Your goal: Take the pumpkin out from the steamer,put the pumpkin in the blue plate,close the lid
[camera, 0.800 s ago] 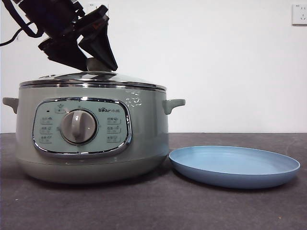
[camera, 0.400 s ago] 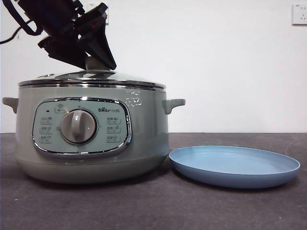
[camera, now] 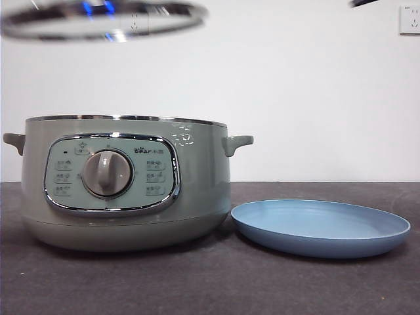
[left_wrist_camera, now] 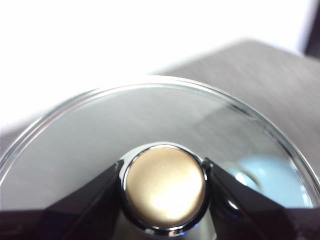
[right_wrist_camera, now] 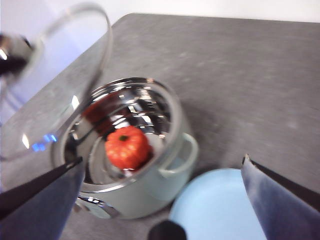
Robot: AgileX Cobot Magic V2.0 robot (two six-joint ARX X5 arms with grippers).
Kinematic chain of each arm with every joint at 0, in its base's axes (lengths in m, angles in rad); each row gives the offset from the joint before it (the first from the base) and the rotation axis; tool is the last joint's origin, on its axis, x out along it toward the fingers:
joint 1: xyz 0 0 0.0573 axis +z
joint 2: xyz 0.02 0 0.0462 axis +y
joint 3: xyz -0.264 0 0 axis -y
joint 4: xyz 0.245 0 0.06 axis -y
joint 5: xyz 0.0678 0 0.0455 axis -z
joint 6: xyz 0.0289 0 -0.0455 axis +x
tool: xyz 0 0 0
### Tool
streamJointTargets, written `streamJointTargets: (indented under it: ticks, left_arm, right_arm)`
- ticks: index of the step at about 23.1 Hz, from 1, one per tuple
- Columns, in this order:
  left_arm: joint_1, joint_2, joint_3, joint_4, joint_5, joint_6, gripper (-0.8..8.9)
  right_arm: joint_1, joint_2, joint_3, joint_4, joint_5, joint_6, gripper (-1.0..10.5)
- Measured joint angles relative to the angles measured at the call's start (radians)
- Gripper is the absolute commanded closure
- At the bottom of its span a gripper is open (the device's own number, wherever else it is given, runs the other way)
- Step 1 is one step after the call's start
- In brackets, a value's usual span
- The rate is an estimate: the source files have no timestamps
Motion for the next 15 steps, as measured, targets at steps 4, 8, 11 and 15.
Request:
streamJointTargets:
  ticks: [4, 8, 11, 15]
  left_arm:
    - [0.000, -0.128, 0.000, -0.008, -0.093, 0.013, 8.22]
    - [0.000, -0.240, 0.000, -0.010, -0.207, 0.050, 8.22]
    - [0.000, -0.301, 0.000, -0.031, -0.313, 0.078, 8.22]
    - [0.000, -0.367, 0.000, -0.117, -0.505, 0.125, 8.22]
  right_arm:
    - [0.107, 0.120, 0.056, 0.021, 0.019, 0.000, 3.2]
    - [0.206, 0.263, 0.177, 0.008, 0.076, -0.003, 3.2]
    - [0.271, 0.377, 0.298, -0.052, 0.120, -0.021, 3.2]
    - [0.370, 0.615, 0.575, -0.259, 0.227, -0.084, 3.2]
